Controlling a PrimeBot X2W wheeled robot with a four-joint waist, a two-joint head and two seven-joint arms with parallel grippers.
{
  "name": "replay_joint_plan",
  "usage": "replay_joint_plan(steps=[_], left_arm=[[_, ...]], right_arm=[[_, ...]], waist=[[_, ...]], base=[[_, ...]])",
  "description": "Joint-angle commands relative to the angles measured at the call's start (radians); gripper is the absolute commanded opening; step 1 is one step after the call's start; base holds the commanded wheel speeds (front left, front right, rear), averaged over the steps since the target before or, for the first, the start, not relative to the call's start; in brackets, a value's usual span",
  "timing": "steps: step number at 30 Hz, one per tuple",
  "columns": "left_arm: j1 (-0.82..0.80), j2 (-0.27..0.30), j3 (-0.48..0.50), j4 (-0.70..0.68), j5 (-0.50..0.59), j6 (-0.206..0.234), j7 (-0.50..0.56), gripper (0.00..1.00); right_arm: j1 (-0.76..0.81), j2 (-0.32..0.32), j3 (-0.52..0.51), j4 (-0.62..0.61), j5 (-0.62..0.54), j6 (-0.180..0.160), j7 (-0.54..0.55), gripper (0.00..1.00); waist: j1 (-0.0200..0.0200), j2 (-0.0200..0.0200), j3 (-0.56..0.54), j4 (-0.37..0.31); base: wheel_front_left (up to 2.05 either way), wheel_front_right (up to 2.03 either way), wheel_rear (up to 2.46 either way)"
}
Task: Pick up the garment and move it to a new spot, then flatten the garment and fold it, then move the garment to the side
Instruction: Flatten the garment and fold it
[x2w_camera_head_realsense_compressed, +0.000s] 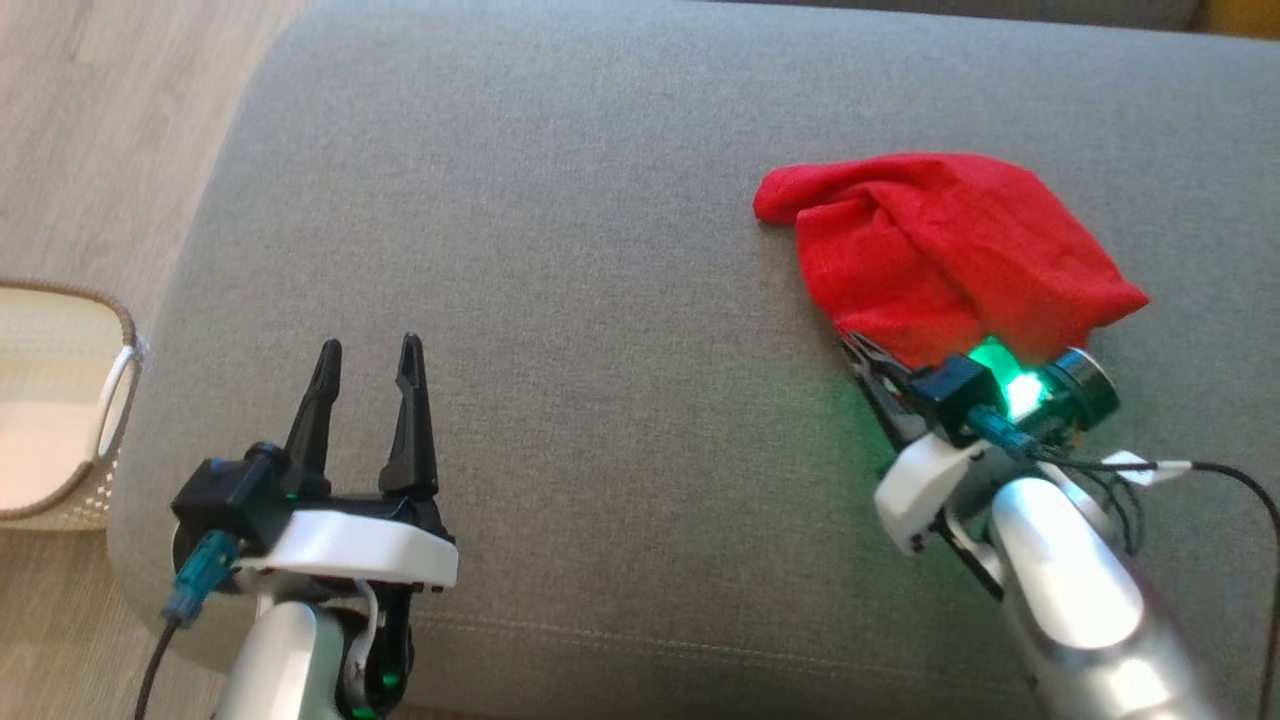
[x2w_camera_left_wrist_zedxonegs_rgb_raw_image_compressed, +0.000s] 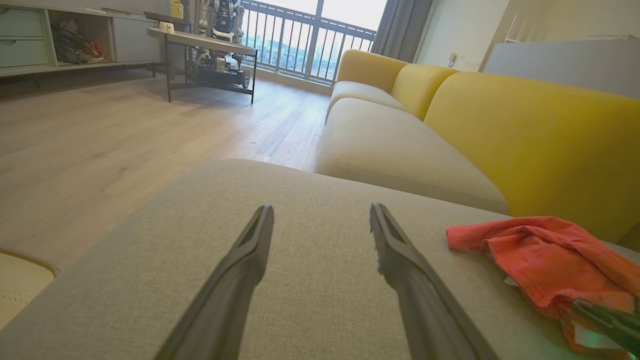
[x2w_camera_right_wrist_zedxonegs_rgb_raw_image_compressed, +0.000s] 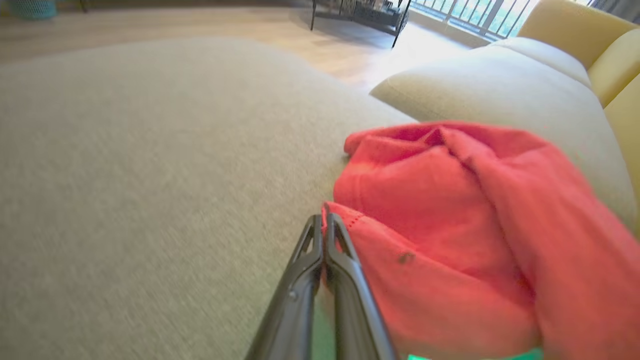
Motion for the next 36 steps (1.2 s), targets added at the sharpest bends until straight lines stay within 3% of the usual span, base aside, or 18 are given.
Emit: replay_joint_plan(steps=[1, 9, 15, 18, 23, 26, 33, 36], left_arm=[[-0.028, 0.005, 0.027, -0.028, -0.008, 0.002, -0.005, 1.00], [-0.008, 0.005, 0.020, -0.020, -0.024, 0.004, -0.005, 1.00], [0.014, 0.005, 0.003, -0.008, -0.043, 0.008, -0.005, 1.00], [0.023, 0.005, -0.008, -0.004, -0.048, 0.010, -0.005, 1.00], [0.041, 0.005, -0.015, -0.008, -0.050, 0.015, -0.005, 1.00], [0.053, 0.005, -0.003, -0.013, -0.047, 0.016, -0.005, 1.00], [0.047, 0.005, 0.007, -0.026, -0.050, 0.021, -0.005, 1.00], [0.033, 0.005, 0.000, -0.023, -0.047, 0.020, -0.005, 1.00]], right_arm=[[-0.039, 0.016, 0.029, -0.039, 0.020, 0.000, -0.014, 0.00], [-0.160, 0.022, 0.194, -0.141, 0.198, 0.000, 0.024, 0.00], [-0.380, 0.026, 0.343, -0.181, 0.342, 0.000, 0.064, 0.00], [-0.513, 0.037, 0.362, -0.193, 0.420, 0.000, 0.049, 0.00], [-0.682, 0.041, 0.228, -0.167, 0.477, 0.000, 0.007, 0.00], [-0.700, 0.017, 0.099, -0.137, 0.468, 0.000, -0.006, 0.00], [-0.511, -0.082, -0.215, 0.007, 0.418, 0.000, 0.056, 0.00], [-0.375, -0.086, -0.331, 0.057, 0.426, 0.000, 0.089, 0.00]], waist=[[0.0000, 0.0000, -0.012, -0.005], [0.0000, 0.0000, -0.069, -0.025], [0.0000, 0.0000, -0.110, -0.029], [0.0000, 0.0000, -0.128, -0.024], [0.0000, 0.0000, -0.153, -0.020], [0.0000, 0.0000, -0.158, -0.024], [0.0000, 0.0000, -0.109, -0.051], [0.0000, 0.0000, -0.083, -0.068]], base=[[0.00, 0.00, 0.00], [0.00, 0.00, 0.00], [0.00, 0.00, 0.00], [0.00, 0.00, 0.00], [0.00, 0.00, 0.00], [0.00, 0.00, 0.00], [0.00, 0.00, 0.00], [0.00, 0.00, 0.00]])
